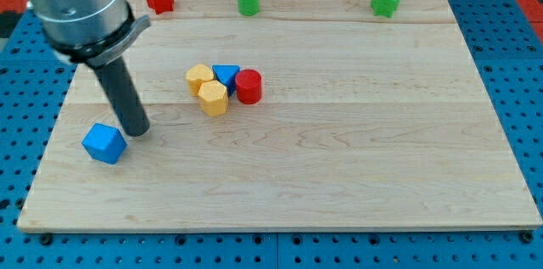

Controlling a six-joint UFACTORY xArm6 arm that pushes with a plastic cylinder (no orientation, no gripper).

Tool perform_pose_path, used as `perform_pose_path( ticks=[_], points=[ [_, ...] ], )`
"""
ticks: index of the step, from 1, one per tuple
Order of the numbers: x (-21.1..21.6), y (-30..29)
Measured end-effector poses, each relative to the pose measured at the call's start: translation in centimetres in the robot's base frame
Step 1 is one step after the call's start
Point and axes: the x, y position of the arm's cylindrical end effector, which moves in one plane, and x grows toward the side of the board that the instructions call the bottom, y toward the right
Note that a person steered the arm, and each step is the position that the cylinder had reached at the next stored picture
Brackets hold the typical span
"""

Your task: Push the triangle parallel to the right of the red circle

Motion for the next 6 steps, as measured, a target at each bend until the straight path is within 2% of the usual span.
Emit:
perform_pose_path(
  ticks=[2,6],
  points=[
    [-1.3,5.0],
    [-1.3,5.1]
  ],
)
